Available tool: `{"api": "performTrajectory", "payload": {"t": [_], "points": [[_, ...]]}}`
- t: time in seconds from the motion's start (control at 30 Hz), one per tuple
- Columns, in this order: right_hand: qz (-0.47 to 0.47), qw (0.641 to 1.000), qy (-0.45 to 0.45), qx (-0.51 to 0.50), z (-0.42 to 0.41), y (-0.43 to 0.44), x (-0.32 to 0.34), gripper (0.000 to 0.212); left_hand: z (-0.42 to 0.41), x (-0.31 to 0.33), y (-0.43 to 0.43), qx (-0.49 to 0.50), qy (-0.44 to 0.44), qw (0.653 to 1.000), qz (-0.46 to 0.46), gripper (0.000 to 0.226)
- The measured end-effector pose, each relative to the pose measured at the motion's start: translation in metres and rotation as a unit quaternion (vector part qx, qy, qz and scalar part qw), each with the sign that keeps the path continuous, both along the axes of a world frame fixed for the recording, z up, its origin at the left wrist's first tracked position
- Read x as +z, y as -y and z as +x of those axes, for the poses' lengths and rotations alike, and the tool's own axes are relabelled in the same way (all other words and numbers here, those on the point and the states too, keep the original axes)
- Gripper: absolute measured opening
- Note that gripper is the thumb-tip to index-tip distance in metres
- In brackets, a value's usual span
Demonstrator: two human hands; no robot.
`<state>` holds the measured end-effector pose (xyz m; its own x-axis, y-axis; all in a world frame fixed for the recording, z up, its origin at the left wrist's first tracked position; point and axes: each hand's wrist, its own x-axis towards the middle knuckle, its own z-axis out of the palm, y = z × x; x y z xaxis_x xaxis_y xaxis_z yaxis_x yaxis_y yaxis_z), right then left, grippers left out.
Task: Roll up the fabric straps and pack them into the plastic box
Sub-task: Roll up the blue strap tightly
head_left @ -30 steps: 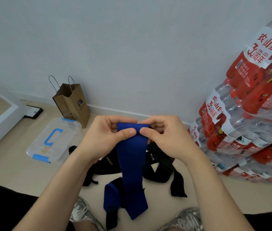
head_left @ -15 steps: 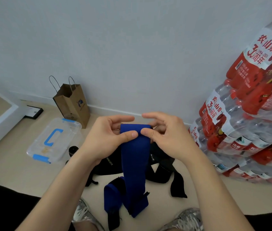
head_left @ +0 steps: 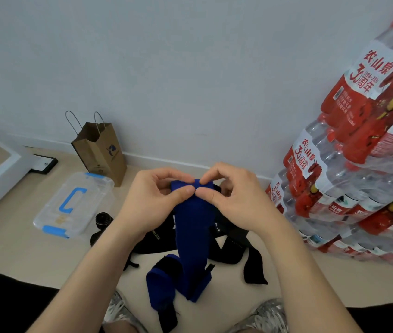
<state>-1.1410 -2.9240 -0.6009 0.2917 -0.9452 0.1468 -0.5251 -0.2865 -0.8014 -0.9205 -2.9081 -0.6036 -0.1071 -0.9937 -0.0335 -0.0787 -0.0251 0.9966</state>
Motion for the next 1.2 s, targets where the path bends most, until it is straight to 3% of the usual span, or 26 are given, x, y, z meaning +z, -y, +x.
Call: {"api": "performTrajectory", "payload": {"t": [0.07, 0.13, 0.3, 0.5, 0.63, 0.8, 0.87, 1.0, 1.1, 1.2], "points": [[0.057, 0.998, 0.028, 0.01, -0.002, 0.001, 0.001, 0.019, 0.001, 0.0, 0.001, -0.014, 0.007, 1.0, 0.003, 0.041], [0.056, 0.998, 0.006, 0.015, 0.001, 0.001, 0.0, 0.015, 0.002, 0.001, 0.002, 0.003, 0.009, 1.0, -0.009, 0.047], [0.001, 1.0, 0.006, -0.006, 0.004, 0.001, 0.0, 0.009, -0.001, 0.0, 0.001, -0.031, 0.002, 0.999, -0.009, 0.033], [0.051, 0.997, 0.055, 0.026, 0.003, -0.004, 0.012, 0.015, 0.005, 0.005, 0.006, -0.045, -0.018, 0.996, -0.07, 0.029], [0.101, 0.993, -0.022, 0.064, -0.002, -0.001, 0.019, 0.027, 0.005, 0.002, 0.005, -0.084, -0.032, 0.993, -0.071, 0.025], [0.021, 0.987, -0.151, 0.046, 0.004, -0.003, 0.025, 0.057, 0.005, 0.0, 0.008, -0.085, -0.022, 0.99, -0.108, 0.025], [-0.007, 0.985, -0.172, 0.024, 0.006, -0.002, 0.024, 0.058, 0.006, 0.002, 0.008, -0.088, -0.025, 0.99, -0.107, 0.025], [0.021, 0.996, -0.075, 0.042, 0.007, -0.006, 0.024, 0.03, 0.008, 0.003, 0.007, -0.09, -0.037, 0.989, -0.11, 0.024], [0.063, 0.996, -0.031, 0.047, 0.002, -0.005, 0.023, 0.043, 0.009, 0.004, 0.006, -0.122, -0.05, 0.985, -0.113, 0.026], [0.099, 0.994, 0.003, 0.055, -0.001, -0.003, 0.023, 0.027, 0.007, 0.005, 0.002, -0.126, -0.066, 0.985, -0.095, 0.022]]}}
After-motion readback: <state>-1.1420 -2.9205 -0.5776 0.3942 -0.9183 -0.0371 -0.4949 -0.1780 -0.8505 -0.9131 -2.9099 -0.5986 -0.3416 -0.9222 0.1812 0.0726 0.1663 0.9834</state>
